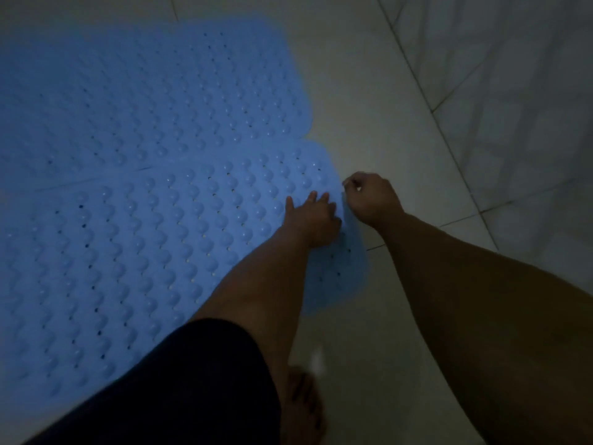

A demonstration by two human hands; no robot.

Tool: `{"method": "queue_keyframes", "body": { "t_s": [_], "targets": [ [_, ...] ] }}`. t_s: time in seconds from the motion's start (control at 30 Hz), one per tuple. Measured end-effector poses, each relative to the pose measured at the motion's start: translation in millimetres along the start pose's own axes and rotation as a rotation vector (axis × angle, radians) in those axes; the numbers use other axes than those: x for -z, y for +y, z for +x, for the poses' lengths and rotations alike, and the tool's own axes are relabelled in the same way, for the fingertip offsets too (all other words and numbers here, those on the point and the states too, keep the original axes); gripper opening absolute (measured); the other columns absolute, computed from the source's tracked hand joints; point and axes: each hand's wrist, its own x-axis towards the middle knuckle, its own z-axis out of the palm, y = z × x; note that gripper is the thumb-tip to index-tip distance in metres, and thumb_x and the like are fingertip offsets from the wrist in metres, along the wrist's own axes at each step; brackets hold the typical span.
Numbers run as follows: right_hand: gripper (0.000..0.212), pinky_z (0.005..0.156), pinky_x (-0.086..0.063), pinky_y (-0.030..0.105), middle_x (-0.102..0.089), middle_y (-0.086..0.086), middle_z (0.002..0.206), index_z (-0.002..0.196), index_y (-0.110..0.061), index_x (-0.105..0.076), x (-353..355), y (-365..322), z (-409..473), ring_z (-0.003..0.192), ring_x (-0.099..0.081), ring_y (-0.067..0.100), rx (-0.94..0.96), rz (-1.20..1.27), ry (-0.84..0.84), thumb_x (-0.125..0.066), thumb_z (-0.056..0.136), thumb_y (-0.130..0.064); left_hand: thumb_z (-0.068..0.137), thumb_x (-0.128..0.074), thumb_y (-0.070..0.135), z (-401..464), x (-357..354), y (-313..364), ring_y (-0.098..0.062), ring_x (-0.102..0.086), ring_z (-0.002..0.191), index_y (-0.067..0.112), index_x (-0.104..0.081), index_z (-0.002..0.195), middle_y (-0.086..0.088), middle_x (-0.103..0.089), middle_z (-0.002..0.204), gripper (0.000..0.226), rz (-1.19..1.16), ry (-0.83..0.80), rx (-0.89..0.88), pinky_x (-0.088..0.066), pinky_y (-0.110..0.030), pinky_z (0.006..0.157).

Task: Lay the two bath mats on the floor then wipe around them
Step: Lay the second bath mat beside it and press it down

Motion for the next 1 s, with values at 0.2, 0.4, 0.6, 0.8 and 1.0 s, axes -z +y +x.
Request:
{"method": "queue_keyframes", "body": {
  "t_s": [0.2,0.4,0.6,0.8,1.0],
  "targets": [
    [0.072,0.119,-0.026,0.055,-0.021,0.022,0.164,0.156,-0.006,-0.030,-70,-10,-66,0.153,-0.019,0.038,0.031,-0.160,-0.175,-0.032,0.100,-0.052,0.090,-0.041,0.040,-60,-4,-43,-0.032,-0.040,0.148,0.021,-0.060,0.141,-0.005,-0.056,0.150,0.058,0.011,0.398,0.024,-0.034,-0.050,0.116],
    [0.094,0.126,-0.005,0.051,-0.002,0.013,0.170,0.161,-0.011,-0.009,-122,-1,-98,0.157,0.001,0.029,0.086,-0.317,-0.005,-0.018,0.093,-0.074,0.088,-0.047,0.038,-83,-44,-69,-0.037,-0.044,0.146,0.019,-0.066,0.132,-0.008,-0.060,0.145,0.052,0.068,0.524,-0.039,-0.040,-0.058,0.114],
    [0.087,0.126,-0.010,0.051,-0.009,0.010,0.170,0.161,-0.013,-0.014,-138,3,-93,0.157,-0.004,0.024,0.098,-0.305,0.149,-0.035,0.096,-0.067,0.095,-0.048,0.038,-74,-52,-92,-0.034,-0.039,0.149,0.018,-0.065,0.133,-0.007,-0.057,0.148,0.047,0.080,0.577,-0.091,-0.037,-0.055,0.115],
    [0.089,0.126,-0.008,0.050,-0.006,0.007,0.170,0.162,-0.015,-0.012,-138,3,-93,0.158,0.001,0.021,0.077,-0.292,0.124,-0.034,0.095,-0.070,0.098,-0.048,0.039,-78,-50,-94,-0.033,-0.033,0.153,0.018,-0.062,0.138,-0.006,-0.053,0.152,0.047,0.108,0.586,-0.085,-0.032,-0.057,0.118],
    [0.100,0.126,0.003,0.048,0.011,0.002,0.170,0.162,-0.023,0.003,-123,-3,-86,0.156,0.013,0.018,0.032,-0.224,-0.089,-0.004,0.084,-0.086,0.098,-0.046,0.038,-94,-45,-86,-0.033,-0.036,0.151,0.018,-0.064,0.135,-0.006,-0.056,0.150,0.046,0.129,0.612,-0.060,-0.035,-0.057,0.117]
  ]
}}
